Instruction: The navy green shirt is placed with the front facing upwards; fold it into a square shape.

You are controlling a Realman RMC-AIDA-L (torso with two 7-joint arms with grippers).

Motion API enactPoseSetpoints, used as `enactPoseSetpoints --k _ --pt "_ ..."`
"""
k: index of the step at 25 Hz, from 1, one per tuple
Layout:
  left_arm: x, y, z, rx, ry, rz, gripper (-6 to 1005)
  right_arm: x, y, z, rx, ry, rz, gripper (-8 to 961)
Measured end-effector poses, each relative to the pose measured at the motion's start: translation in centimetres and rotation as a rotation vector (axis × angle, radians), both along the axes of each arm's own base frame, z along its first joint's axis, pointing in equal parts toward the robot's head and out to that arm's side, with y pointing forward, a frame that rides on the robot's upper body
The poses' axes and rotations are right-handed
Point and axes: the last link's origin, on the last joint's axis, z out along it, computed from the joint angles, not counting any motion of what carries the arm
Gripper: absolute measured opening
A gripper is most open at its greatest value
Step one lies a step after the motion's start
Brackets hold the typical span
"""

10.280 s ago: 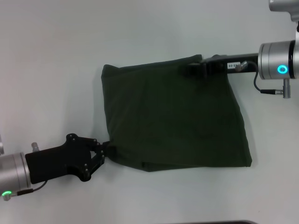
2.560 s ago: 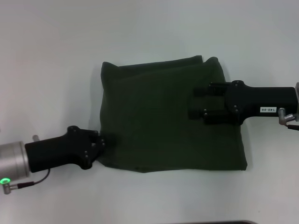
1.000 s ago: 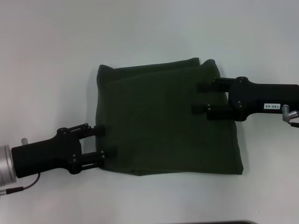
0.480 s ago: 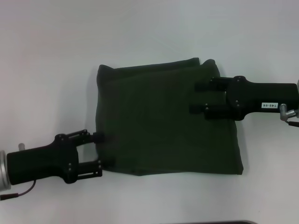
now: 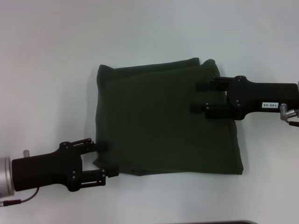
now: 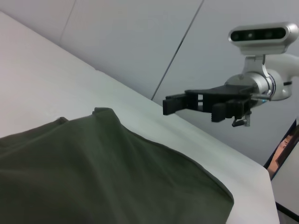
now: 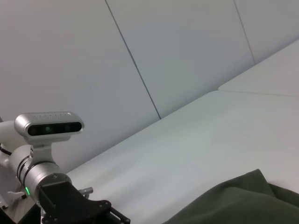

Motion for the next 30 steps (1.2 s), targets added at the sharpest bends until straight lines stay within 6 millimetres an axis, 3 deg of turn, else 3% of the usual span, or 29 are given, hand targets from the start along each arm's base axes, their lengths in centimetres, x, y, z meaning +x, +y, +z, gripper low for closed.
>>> enactPoseSetpoints --k 18,30 --pt "-0.2 0.0 -1.3 -0.016 0.047 0.015 789 -0.1 0.0 0.0 -0.003 0.005 0.004 820" --pt "1.3 0.3 0.4 0.017 -0.053 -0.07 788 0.0 -0.2 0.0 -0.003 0.006 0.005 820"
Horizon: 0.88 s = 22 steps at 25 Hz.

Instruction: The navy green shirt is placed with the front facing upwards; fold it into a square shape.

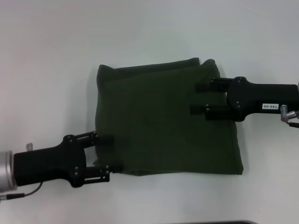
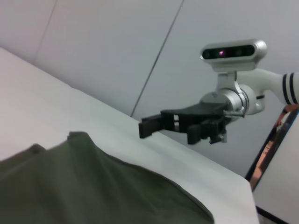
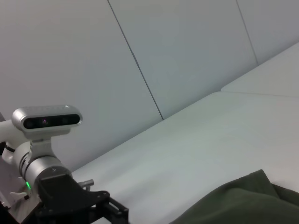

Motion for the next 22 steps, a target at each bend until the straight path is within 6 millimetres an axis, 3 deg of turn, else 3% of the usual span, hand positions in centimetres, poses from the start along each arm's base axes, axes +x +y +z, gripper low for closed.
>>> enactPoseSetpoints --k 12,22 --pt "2.1 2.9 -2.3 0.033 0.034 -0.023 788 -0.1 0.1 -0.1 -0.002 0.001 0.0 820" --pt "2.4 4.7 -3.3 0.069 0.07 0.022 787 0.0 0.1 0.1 0.006 0.006 -0.008 819"
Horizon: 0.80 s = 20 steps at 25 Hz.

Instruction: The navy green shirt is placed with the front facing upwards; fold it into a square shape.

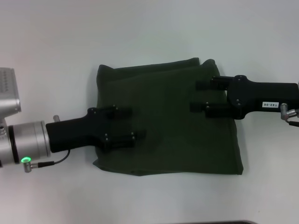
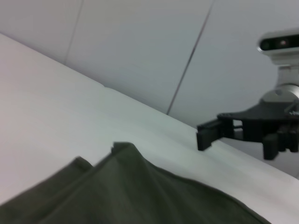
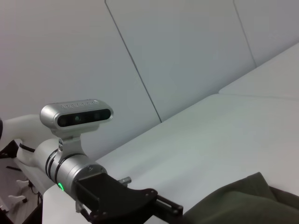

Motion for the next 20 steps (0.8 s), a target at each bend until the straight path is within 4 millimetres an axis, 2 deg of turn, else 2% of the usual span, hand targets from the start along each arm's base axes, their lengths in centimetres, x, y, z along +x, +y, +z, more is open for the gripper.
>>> enactPoseSetpoints --k 7,20 --pt "0.1 0.6 -0.3 0.018 0.015 0.012 786 0.0 0.0 0.1 0.002 0.003 -0.001 819" --pt "-0.1 0.4 -1.3 -0.011 0.042 0.023 785 -0.2 0.1 0.1 0.002 0.003 0.005 819"
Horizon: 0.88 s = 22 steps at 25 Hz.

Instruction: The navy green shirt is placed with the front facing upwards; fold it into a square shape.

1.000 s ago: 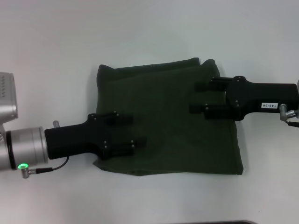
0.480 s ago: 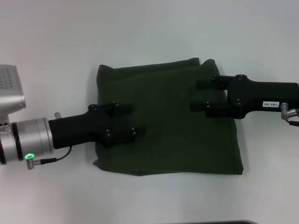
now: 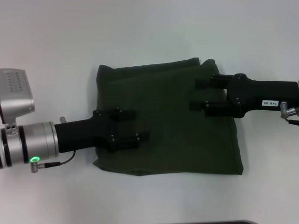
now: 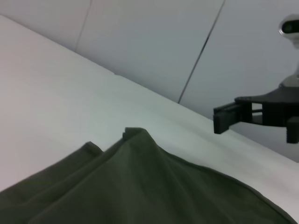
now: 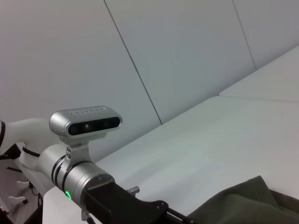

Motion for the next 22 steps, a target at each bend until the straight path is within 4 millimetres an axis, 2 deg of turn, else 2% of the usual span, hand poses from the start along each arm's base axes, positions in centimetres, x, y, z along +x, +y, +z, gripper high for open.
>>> enactPoseSetpoints --k 13,22 --pt "0.3 -0.5 -0.5 -0.039 0.0 -0.027 784 0.1 -0.1 0.1 0.001 0.003 -0.004 819" --pt "1.8 -1.7 3.5 0.012 -0.206 -0.136 783 0.0 -0.2 0.1 0.0 0.01 0.0 819"
